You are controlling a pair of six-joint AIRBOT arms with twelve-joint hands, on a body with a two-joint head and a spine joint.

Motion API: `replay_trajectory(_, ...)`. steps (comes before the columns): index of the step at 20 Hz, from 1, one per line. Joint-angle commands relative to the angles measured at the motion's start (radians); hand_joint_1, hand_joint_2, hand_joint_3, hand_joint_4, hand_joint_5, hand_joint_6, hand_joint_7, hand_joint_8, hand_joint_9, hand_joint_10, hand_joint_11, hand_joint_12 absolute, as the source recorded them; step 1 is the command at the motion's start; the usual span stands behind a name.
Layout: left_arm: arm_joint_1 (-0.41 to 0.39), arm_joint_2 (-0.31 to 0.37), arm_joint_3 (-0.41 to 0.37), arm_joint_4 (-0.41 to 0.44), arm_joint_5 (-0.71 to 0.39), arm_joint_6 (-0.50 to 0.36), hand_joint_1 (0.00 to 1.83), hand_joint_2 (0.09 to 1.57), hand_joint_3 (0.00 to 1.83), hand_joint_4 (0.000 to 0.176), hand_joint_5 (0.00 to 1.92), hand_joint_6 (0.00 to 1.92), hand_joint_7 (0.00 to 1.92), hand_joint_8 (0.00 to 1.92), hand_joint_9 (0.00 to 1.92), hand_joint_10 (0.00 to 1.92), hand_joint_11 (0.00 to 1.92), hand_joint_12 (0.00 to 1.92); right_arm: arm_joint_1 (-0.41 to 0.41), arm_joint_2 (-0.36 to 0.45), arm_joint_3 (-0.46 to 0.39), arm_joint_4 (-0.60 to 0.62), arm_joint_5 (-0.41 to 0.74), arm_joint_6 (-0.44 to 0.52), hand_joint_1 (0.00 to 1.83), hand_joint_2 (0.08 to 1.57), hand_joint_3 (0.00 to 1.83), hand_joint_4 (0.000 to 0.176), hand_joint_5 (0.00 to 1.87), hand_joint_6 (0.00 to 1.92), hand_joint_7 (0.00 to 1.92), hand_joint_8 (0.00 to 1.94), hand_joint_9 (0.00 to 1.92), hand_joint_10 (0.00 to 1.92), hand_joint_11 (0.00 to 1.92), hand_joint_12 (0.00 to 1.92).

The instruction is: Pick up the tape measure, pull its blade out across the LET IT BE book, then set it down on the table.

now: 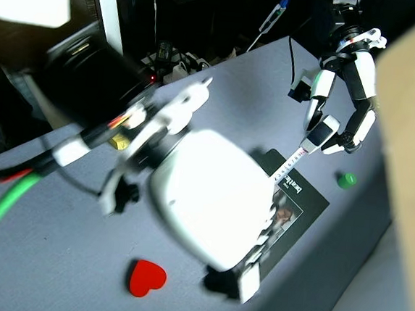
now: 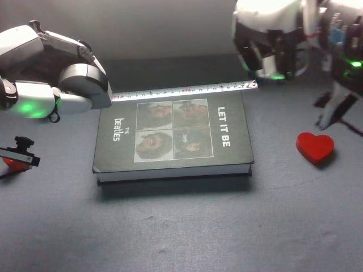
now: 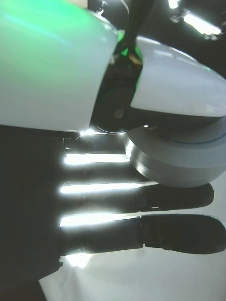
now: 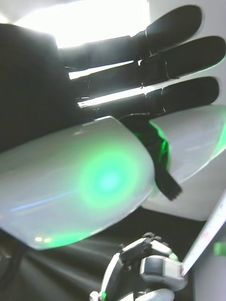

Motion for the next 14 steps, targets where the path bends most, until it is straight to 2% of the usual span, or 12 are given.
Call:
replay_trajectory(1, -0.007, 0.001, 0.003, -0.018, -0.124, -0.014, 1.37, 1.15, 0.0, 0.0, 0.84, 0.92, 0.86, 1.2, 0.92, 1.33, 0.96, 1.15, 0.016, -0.001, 0.0, -0.078, -0.014, 0.007, 1.2, 1.17, 0.0, 0.0, 0.78, 1.2, 0.96, 1.11, 0.88, 0.66, 0.71, 1.21)
replay_trajectory(2, -0.007, 0.001, 0.003, -0.017, -0.124, -0.014, 1.37, 1.15, 0.0, 0.0, 0.84, 0.91, 0.86, 1.2, 0.92, 1.33, 0.96, 1.16, 0.019, -0.015, 0.002, -0.086, -0.027, 0.014, 1.07, 1.18, 0.0, 0.0, 0.82, 1.2, 0.87, 0.61, 0.85, 0.58, 0.66, 1.17)
replay_trajectory(3, -0.007, 0.001, 0.003, -0.016, -0.124, -0.014, 1.37, 1.15, 0.0, 0.0, 0.84, 0.91, 0.86, 1.2, 0.92, 1.33, 0.96, 1.16, 0.022, -0.033, 0.006, -0.086, -0.039, 0.02, 1.01, 1.13, 0.0, 0.0, 0.73, 0.57, 0.85, 0.36, 0.81, 0.5, 0.62, 1.15)
replay_trajectory(4, -0.007, 0.001, 0.004, -0.015, -0.124, -0.014, 1.37, 1.15, 0.0, 0.0, 0.85, 0.91, 0.86, 1.2, 0.92, 1.33, 0.96, 1.16, 0.025, -0.047, 0.012, -0.087, -0.048, 0.03, 0.97, 1.11, 0.0, 0.0, 0.76, 0.24, 0.86, 0.19, 0.81, 0.42, 0.6, 1.12)
replay_trajectory(5, -0.006, 0.001, 0.005, -0.015, -0.124, -0.014, 1.37, 1.15, 0.0, 0.0, 0.85, 0.91, 0.86, 1.2, 0.92, 1.33, 0.96, 1.16, 0.027, -0.06, 0.02, -0.086, -0.059, 0.035, 0.96, 1.09, 0.0, 0.0, 0.77, 0.03, 0.87, 0.05, 0.8, 0.3, 0.55, 1.07)
replay_trajectory(9, -0.007, 0.001, 0.005, -0.01, -0.124, -0.017, 1.37, 1.15, 0.0, 0.0, 0.84, 0.91, 0.87, 1.19, 0.92, 1.33, 0.97, 1.16, 0.026, -0.09, 0.04, -0.054, -0.063, 0.044, 0.95, 1.08, 0.0, 0.0, 0.73, 0.0, 0.82, 0.0, 0.77, 0.2, 0.47, 1.02)
replay_trajectory(14, -0.007, 0.001, 0.007, -0.007, -0.126, -0.019, 1.37, 1.14, 0.0, 0.0, 0.86, 0.89, 0.88, 1.18, 0.92, 1.32, 0.97, 1.16, 0.005, -0.116, 0.075, -0.05, -0.051, 0.051, 0.94, 1.08, 0.0, 0.0, 0.73, 0.01, 0.81, 0.0, 0.78, 0.19, 0.49, 1.04)
